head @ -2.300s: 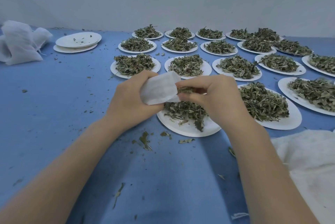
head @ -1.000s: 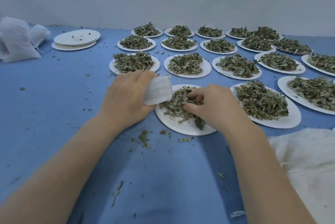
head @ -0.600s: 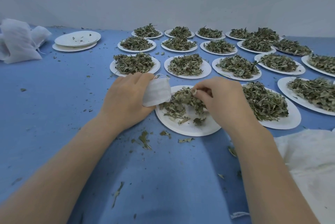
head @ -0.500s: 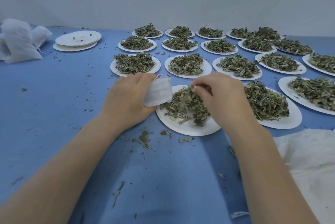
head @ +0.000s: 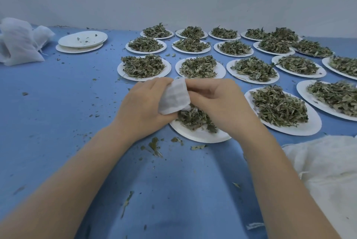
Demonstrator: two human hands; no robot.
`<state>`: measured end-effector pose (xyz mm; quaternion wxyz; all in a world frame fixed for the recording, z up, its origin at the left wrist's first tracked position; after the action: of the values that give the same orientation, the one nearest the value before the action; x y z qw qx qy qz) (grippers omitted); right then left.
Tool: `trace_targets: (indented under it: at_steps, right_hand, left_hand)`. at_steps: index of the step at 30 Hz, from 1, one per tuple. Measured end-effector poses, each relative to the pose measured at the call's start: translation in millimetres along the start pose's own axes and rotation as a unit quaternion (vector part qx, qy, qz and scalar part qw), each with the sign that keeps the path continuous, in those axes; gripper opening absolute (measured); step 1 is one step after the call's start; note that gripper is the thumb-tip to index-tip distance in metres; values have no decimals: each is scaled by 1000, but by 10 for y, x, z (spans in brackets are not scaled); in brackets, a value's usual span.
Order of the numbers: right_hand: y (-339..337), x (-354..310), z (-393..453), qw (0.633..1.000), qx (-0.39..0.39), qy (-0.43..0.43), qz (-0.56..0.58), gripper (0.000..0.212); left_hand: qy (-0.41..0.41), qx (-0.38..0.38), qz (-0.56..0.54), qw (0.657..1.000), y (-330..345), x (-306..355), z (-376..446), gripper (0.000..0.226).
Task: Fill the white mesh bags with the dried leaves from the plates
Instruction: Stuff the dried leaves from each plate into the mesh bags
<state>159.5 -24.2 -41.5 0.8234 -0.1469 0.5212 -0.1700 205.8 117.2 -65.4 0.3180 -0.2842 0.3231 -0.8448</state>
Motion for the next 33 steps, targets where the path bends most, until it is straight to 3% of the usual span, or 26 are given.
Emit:
trace_targets:
  at_steps: [3,5,7,9,13,18,21,26,33]
  right_hand:
    - [-89,6,-4,996,1,15,87,35]
    - [-191,45,-8,998,53,16,22,29]
    - [-247,103,-28,990,67,37,-117,27]
    - [-225,167,-42,974,10,74,-216,32]
    - [-42,232,-57,948,-116,94,-282,45]
    - [90,262,0,913,-147,88,-370,45]
    - [117,269,49,915,-159,88,-360,39]
    - [74,245,33,918,-105,41,-380,21]
    - [-189,122,0,919,61,-38,-388,17]
  left_hand:
    - [-8,-1,10,1000,-14,-10,7,61]
    - [6,10,30,999,-31,-1,4,61]
    - [14,22,43,999,-52,5,3,58]
    - [17,29,52,998,-68,-5,7,56]
    - [14,25,57,998,-66,-41,15,59]
    - [29,32,69,997,-84,-20,15,54]
    - [28,29,69,997,-84,-25,13,53]
    - [11,9,74,997,-73,-67,11,58]
    - [1,-5,76,997,-77,-75,13,58]
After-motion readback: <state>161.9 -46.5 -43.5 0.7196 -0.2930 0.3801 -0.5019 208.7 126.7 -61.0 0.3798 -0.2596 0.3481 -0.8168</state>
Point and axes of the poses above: each hand's wrist, its own z-axis towards the middle knuckle, its own y-axis out of the palm, x = y × z, the point moved 4 cm from there along z, towards the middle knuckle, and after that the axes turned 7 degrees about -y, right-handed, at the moved point
